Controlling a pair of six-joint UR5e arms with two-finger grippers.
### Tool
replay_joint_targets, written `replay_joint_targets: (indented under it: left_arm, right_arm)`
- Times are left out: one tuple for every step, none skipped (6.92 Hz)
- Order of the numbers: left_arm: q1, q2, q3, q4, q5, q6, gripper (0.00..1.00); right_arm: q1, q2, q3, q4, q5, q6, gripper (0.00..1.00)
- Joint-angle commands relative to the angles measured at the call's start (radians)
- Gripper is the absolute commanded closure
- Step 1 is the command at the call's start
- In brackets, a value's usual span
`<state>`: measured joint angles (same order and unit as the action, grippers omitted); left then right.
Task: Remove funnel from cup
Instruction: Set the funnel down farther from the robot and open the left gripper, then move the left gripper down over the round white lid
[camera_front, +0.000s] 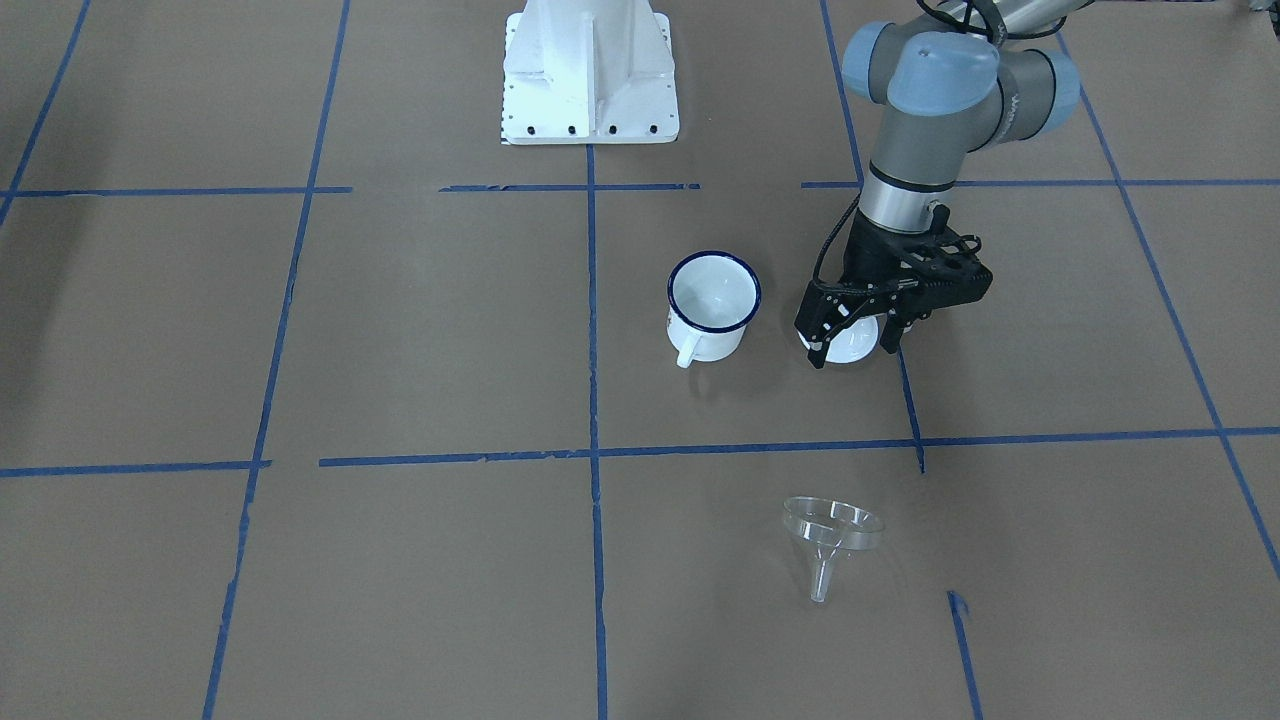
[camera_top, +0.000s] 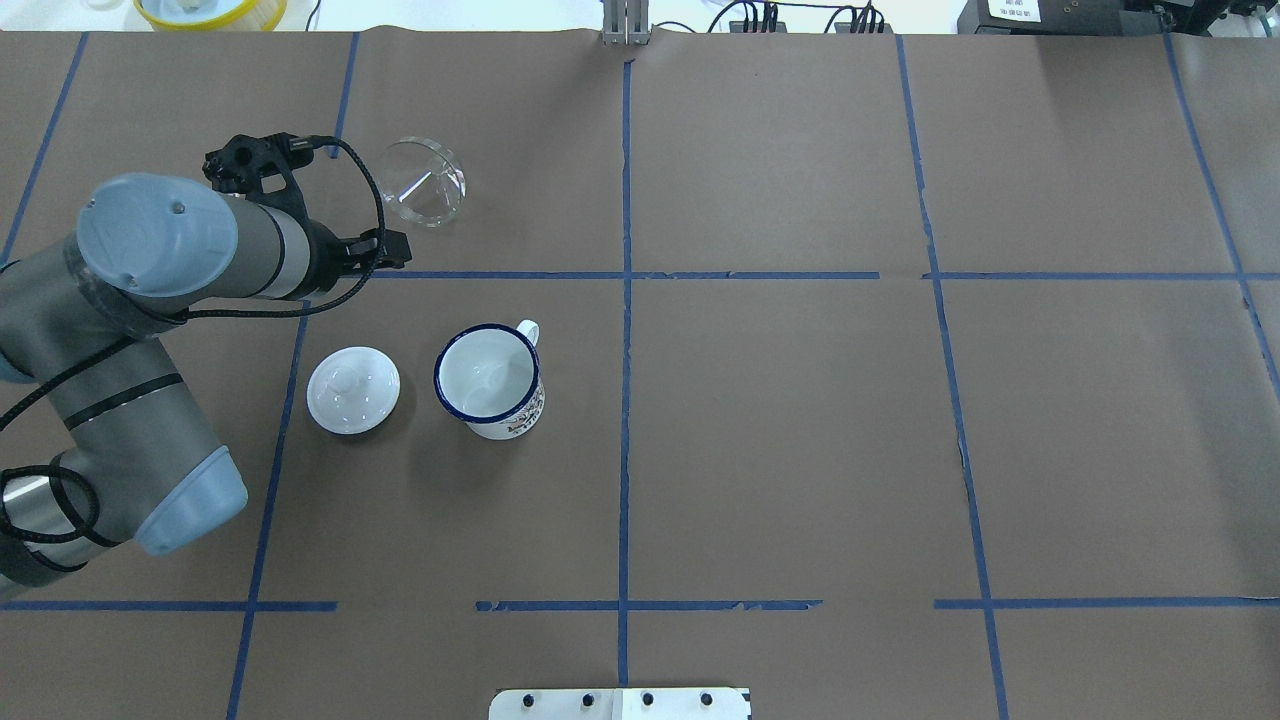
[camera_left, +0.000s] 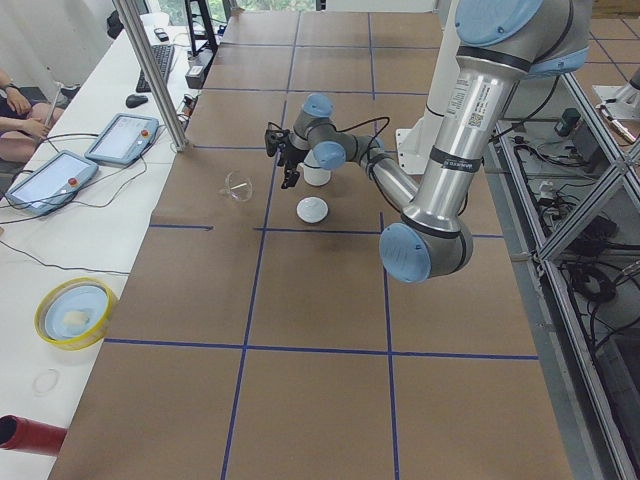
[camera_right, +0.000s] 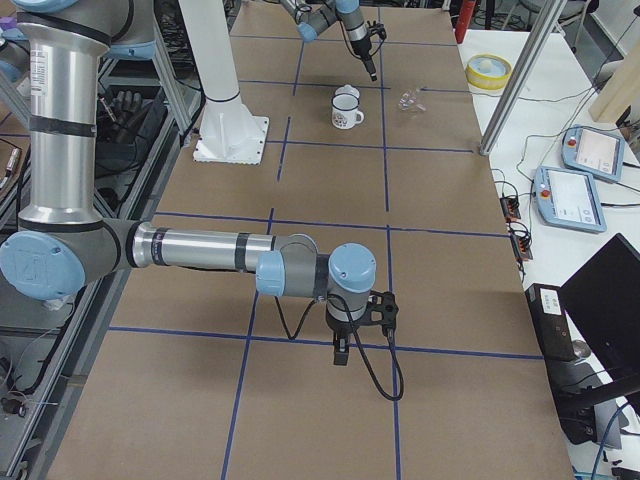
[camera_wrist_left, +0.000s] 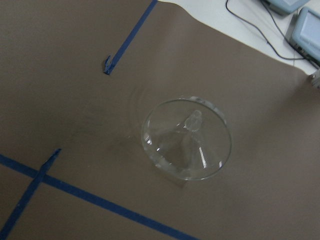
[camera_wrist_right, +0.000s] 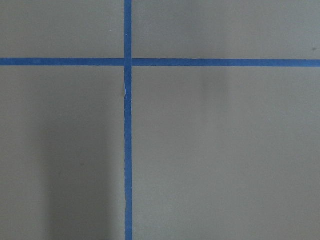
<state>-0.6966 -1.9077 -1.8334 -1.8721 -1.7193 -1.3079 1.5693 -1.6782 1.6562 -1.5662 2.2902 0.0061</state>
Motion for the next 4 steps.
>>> replay_joint_targets:
  left_arm:
    - [0.000,0.030,0.014,0.002,-0.072,0.091,0.00]
    - [0.006,0.033,0.022,0.002,-0.071,0.079,0.00]
    - [0.014,0.073,0.020,-0.011,-0.071,0.079,0.00]
    - [0.017,0.076,0.020,-0.013,-0.072,0.084,0.00]
  right_arm:
    - [0.000,0.000,0.000,0.000,0.000,0.000,0.00]
    - [0.000,0.000,0.001,0.000,0.000,0.000,0.00]
    - [0.000,0.000,0.001,0.000,0.000,0.000,0.00]
    - [0.000,0.000,-0.001,0.000,0.000,0.000,0.00]
